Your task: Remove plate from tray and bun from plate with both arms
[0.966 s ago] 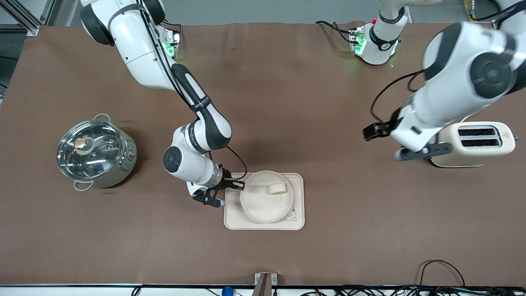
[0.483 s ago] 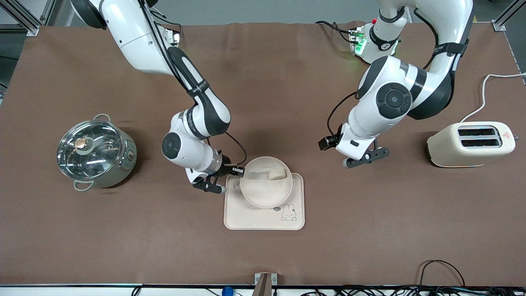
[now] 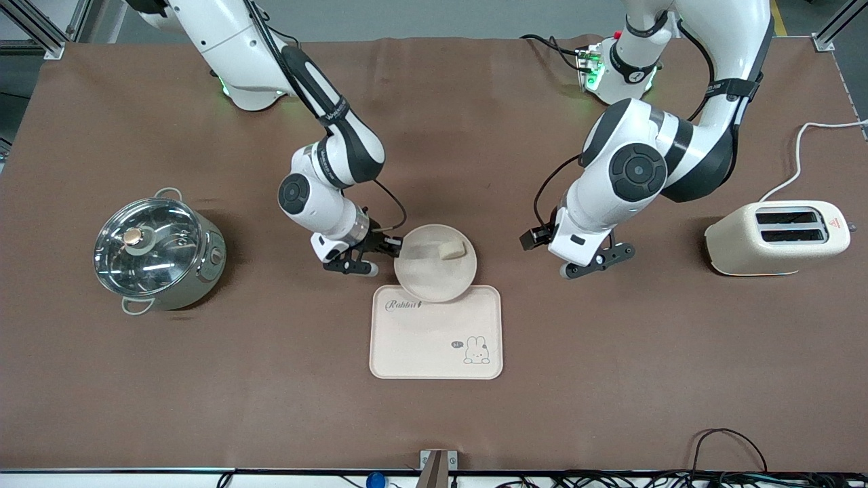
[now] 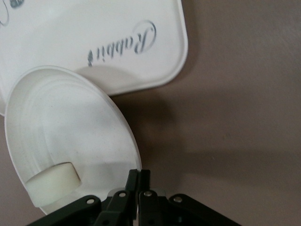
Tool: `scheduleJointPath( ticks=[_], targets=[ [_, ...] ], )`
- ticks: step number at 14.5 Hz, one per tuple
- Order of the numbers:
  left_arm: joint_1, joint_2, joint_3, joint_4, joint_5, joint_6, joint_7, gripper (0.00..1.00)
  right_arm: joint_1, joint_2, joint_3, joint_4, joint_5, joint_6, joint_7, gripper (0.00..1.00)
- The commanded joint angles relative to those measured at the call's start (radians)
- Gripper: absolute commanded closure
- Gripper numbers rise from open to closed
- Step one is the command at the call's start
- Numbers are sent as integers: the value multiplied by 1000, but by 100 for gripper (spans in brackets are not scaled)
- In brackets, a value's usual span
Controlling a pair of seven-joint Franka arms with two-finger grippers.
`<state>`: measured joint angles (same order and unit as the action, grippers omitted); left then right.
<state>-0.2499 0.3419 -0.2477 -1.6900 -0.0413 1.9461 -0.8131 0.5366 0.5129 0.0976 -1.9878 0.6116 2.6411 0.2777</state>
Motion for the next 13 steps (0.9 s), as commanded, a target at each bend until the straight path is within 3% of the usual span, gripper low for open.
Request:
scheduleJointPath(
  ticks=[1, 8, 9, 10, 11, 13],
  targets=[
    [-6, -3, 1, -2, 4, 14, -23, 0, -12, -117, 36, -149, 23, 20, -37, 100],
    [-34, 14, 1, -4, 4, 16, -81, 0, -1, -100, 54, -160, 43, 105, -35, 97],
    [-35, 22, 1, -4, 4, 23, -87, 0, -4, -90, 54, -154, 46, 105, -35, 92],
    [-38, 26, 1, -5, 4, 31, -103, 0, -4, -85, 54, -143, 60, 105, -34, 66],
    [-48, 29, 1, -5, 4, 37, -121, 0, -4, -82, 53, -141, 74, 105, -35, 33],
    [-60, 40, 1, -5, 4, 46, -159, 0, -6, -70, 53, -141, 80, 105, -37, 8]
  ],
)
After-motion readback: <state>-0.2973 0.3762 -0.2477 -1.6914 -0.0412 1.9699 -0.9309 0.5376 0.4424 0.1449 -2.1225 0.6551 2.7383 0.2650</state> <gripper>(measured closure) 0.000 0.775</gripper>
